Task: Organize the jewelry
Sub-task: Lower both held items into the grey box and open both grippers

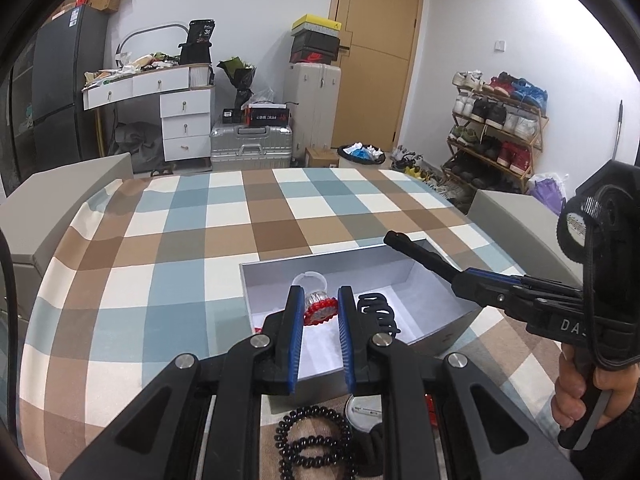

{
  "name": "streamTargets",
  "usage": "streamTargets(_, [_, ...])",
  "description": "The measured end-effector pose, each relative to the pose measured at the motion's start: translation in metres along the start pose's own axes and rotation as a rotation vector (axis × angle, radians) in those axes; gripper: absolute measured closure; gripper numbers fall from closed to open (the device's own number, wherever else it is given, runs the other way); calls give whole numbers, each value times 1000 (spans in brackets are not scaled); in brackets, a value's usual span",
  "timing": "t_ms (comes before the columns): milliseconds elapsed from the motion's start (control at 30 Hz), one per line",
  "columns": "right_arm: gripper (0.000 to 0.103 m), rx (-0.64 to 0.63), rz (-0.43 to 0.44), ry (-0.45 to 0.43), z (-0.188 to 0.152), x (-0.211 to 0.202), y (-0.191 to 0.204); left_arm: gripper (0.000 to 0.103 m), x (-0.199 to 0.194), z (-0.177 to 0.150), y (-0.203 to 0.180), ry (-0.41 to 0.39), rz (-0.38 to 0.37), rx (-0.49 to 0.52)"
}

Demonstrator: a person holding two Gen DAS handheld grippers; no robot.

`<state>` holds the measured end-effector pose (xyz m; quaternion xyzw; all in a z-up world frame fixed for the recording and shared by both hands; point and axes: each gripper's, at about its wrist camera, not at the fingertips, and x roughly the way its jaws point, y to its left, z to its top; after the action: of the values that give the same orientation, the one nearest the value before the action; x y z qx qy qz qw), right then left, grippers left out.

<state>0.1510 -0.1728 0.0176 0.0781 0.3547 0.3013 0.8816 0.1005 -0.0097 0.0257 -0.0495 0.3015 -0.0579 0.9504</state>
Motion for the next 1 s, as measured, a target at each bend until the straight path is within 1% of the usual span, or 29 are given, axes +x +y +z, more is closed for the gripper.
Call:
streamTargets(233, [79,23,1,4,0,4,-5,91,14,-1,-8,36,25,31])
streamTargets(367, [79,34,17,7,-1,8,-4,91,18,-2,-9,49,34,44])
streamTargets(533, [79,34,9,10,-1,10,-3,91,23,-5,-4,81,52,37])
streamTargets(600, [79,27,25,22,-2,11,0,91,25,-6,-1,88,61,32])
streamTargets(667, [79,18,20,44,-4,15,3,91,23,-5,0,85,71,37])
streamTargets(833, [79,20,25,51,-4,16,5,91,23,-4,1,91,70,37])
streamTargets(933, [79,17,10,45,-3,16,5,91,24,-4,-1,95,70,38])
streamTargets(1000, [78,26,15,42,-3,15,4,90,23,-5,-2,99,53,37])
